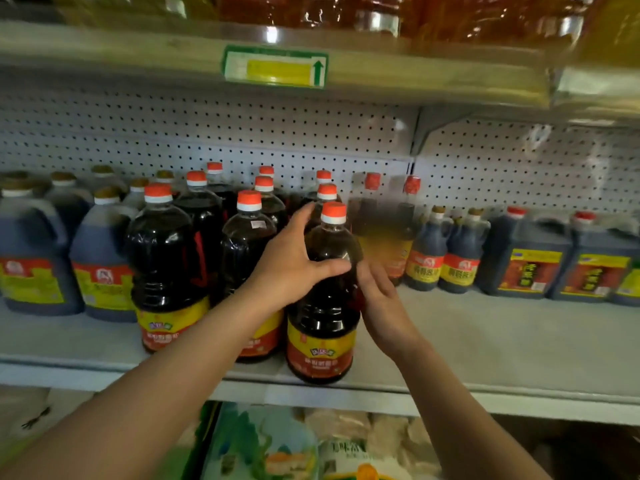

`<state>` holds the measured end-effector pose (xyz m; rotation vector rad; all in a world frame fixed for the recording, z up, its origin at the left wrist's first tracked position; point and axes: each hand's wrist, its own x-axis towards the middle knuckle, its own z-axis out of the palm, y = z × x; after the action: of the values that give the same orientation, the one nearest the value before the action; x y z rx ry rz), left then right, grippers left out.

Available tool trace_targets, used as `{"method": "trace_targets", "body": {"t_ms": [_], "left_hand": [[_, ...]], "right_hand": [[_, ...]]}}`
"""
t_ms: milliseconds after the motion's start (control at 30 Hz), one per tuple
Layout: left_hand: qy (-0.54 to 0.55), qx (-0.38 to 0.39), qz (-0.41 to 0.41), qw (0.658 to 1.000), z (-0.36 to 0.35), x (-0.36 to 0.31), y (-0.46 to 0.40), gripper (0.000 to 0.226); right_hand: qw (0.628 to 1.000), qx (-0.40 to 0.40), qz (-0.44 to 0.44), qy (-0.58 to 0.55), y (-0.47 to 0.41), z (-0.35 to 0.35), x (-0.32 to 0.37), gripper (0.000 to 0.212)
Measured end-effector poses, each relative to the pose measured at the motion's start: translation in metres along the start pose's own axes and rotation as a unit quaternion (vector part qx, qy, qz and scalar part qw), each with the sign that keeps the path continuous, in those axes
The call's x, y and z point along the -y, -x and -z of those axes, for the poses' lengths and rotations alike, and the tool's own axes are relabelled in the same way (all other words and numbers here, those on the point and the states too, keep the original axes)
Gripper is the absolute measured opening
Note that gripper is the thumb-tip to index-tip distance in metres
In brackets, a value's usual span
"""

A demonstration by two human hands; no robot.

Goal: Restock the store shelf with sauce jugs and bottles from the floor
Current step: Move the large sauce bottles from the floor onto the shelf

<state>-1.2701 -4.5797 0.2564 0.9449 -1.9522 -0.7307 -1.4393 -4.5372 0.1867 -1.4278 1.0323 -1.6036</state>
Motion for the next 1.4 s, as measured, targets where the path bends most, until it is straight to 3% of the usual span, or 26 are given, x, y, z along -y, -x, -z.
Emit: {"method": "trace_targets", "body": {"t_ms": [67, 233, 333, 800, 1400], "left_hand": [[-0.012, 0.012, -0.013, 1.0, 0.004, -0.007, 0.003, 0.117], [-0.046, 0.027, -0.038, 0.998, 0.01, -0.014, 0.007, 0.109], [-0.077, 0.056, -0.037, 0.995, 0.011, -0.016, 0.005, 0.109], [-0.182, 0.068, -0.034, 0.98, 0.014, -0.018, -0.015, 0.115], [-0.164, 0.061, -0.013, 0.984, 0.01, -0.015, -0.022, 0.117]], "right_hand": [[0.999, 0.024, 0.021, 0.04, 0.015, 0.001, -0.007, 0.04], [0.992, 0.083, -0.006, 0.099, 0.044, 0.005, -0.037, 0.092], [0.992, 0.079, -0.032, 0.093, 0.051, 0.002, -0.051, 0.103], [0.989, 0.039, -0.021, 0.143, 0.035, 0.004, -0.069, 0.104], [0.981, 0.057, -0.051, 0.179, 0.017, 0.012, -0.074, 0.103]]}}
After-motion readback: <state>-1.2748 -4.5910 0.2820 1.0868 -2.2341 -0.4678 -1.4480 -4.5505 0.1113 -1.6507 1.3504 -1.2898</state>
